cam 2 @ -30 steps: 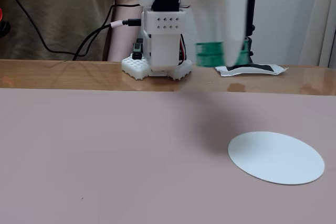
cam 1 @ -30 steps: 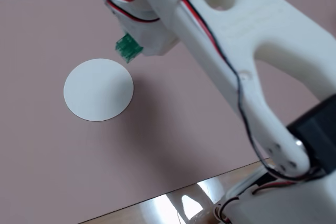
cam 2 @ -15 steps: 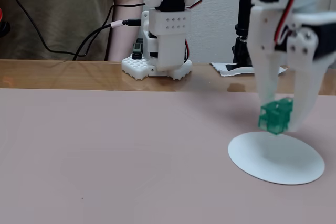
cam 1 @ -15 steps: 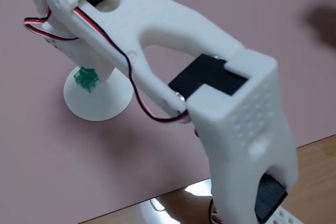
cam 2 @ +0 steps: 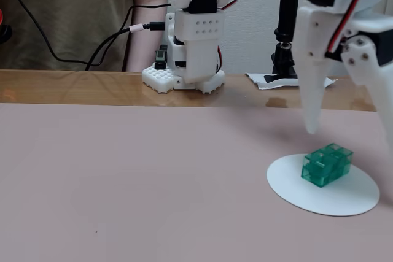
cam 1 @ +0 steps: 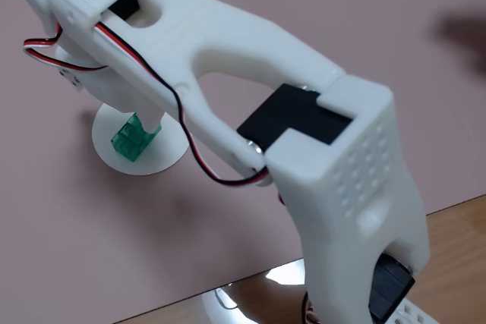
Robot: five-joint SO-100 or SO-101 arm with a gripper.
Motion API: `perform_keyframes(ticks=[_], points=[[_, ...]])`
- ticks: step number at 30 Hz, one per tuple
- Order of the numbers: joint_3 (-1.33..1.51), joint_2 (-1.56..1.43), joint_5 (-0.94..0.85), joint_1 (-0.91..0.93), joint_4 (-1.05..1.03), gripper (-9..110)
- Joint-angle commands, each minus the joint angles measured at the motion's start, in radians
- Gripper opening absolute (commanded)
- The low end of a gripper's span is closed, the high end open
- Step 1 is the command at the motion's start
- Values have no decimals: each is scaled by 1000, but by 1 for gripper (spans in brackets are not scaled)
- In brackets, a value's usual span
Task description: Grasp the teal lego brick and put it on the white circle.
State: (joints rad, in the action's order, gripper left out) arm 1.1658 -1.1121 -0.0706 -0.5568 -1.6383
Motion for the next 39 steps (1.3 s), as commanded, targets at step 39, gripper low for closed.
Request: perform_keyframes(ticks=[39], points=[[1273, -1945, -64, 486, 380, 3]])
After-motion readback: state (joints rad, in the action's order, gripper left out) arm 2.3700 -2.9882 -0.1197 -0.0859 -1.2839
